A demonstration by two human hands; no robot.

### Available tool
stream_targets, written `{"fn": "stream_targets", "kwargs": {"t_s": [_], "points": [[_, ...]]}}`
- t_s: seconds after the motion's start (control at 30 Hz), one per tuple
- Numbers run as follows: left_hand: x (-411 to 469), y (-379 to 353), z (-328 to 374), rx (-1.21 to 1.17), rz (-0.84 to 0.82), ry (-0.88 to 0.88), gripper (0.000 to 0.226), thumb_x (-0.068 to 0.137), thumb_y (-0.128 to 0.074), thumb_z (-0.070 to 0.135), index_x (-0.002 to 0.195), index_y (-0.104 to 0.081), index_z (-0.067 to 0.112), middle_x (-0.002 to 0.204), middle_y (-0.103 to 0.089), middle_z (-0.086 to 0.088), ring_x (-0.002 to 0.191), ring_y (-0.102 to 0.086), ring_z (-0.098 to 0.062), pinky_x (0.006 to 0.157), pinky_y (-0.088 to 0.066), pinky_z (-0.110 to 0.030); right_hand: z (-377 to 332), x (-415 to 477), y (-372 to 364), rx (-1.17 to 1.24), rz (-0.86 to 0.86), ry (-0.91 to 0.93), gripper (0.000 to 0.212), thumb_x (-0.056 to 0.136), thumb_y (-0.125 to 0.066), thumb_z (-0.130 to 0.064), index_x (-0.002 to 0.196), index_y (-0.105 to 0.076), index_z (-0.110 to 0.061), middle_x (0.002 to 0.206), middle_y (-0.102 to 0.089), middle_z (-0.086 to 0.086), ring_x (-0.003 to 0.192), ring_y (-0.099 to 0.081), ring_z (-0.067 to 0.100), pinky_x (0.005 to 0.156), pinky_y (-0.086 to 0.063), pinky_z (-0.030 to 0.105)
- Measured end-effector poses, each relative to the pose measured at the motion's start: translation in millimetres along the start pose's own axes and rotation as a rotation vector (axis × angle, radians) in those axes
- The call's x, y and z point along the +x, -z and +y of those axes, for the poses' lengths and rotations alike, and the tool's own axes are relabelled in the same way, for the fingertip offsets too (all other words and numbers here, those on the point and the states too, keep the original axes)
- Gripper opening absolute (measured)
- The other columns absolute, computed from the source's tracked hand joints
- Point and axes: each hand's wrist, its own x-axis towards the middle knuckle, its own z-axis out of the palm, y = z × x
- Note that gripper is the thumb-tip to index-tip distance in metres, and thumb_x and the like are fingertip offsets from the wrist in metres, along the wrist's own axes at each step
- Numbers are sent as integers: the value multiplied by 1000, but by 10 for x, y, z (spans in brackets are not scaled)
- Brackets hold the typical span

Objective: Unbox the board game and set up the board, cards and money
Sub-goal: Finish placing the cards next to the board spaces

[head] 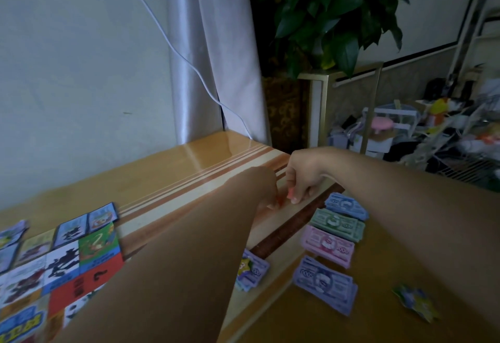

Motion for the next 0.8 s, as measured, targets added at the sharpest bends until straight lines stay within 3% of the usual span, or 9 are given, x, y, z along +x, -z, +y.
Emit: {"fn": "stream_targets", "kwargs": {"t_s": [0.17, 0.27, 0.33, 0.43, 0.53, 0.57, 0.6, 0.7, 0.8], "points": [[-12, 103, 99, 42, -76, -7, 38, 95, -56, 26, 128, -57, 7, 126, -59, -8, 92, -50, -14, 53, -30, -15, -19, 17, 2, -17, -34, -39, 20, 84, -70, -9, 104, -68, -4, 74, -59, -1, 63, -54, 6, 60, -48, 13], [-8, 103, 68, 40, -51, 9, 39, 93, -58, 28, 127, -59, 9, 124, -60, -6, 102, -55, -17, 75, -35, -19, -30, 62, -10, 0, -69, -97, 21, 87, -67, -11, 107, -66, -5, 78, -57, 2, 67, -52, 8, 67, -47, 18], [-18, 46, 50, 15, 4, 5, 36, 92, -60, 27, 123, -61, 9, 123, -61, -6, 111, -55, -20, 80, -33, -21, -24, 80, -18, 16, -89, -133, 29, 88, -65, -11, 117, -63, -3, 77, -54, 1, 67, -49, 9, 67, -45, 20], [-193, -26, 36, -104, 127, 23, 31, 92, -59, 24, 118, -64, 7, 120, -62, -8, 111, -55, -22, 84, -38, -24, -57, 36, -50, -1, -16, -142, 31, 85, -69, -10, 115, -64, -1, 78, -58, 4, 70, -53, 12, 72, -47, 23], [-532, -4, -88, -418, 317, 64, 13, 88, -65, 18, 98, -70, 10, 93, -67, -1, 89, -61, -17, 73, -44, -22, -102, -126, -142, -129, 173, -105, 32, 79, -76, -13, 108, -67, -3, 98, -65, 9, 93, -61, 21, 89, -51, 33], [-714, 30, -150, -532, 372, 72, 2, 85, -68, 15, 87, -69, 14, 79, -65, 3, 75, -60, -12, 64, -43, -19, -127, -206, -178, -152, 241, -72, 30, 77, -77, -15, 103, -68, -4, 102, -66, 8, 98, -61, 22, 89, -50, 33], [-916, 70, -216, -617, 408, 81, 10, 84, -69, 12, 77, -66, 18, 69, -62, 6, 65, -56, -9, 57, -41, -16, -160, -296, -207, -131, 315, -20, 25, 75, -79, -15, 97, -70, -6, 100, -68, 7, 98, -61, 21, 86, -49, 29], [-1636, 176, -398, -763, 436, 93, 23, 84, -68, 6, 69, -62, 22, 58, -62, 8, 54, -53, -4, 52, -41, -12, -416, -674, -282, 220, 476, 155, 11, 75, -79, -12, 85, -74, -10, 77, -68, 2, 77, -62, 14, 59, -45, 15], [-2420, 174, -523, -818, 449, 98, 20, 85, -66, 6, 73, -66, 21, 62, -67, 5, 62, -60, -6, 65, -47, -18, -831, -1146, -520, 782, 285, 322, 9, 84, -65, 3, 89, -65, -4, 76, -64, 9, 58, -62, 9, 51, -50, 12]]}}
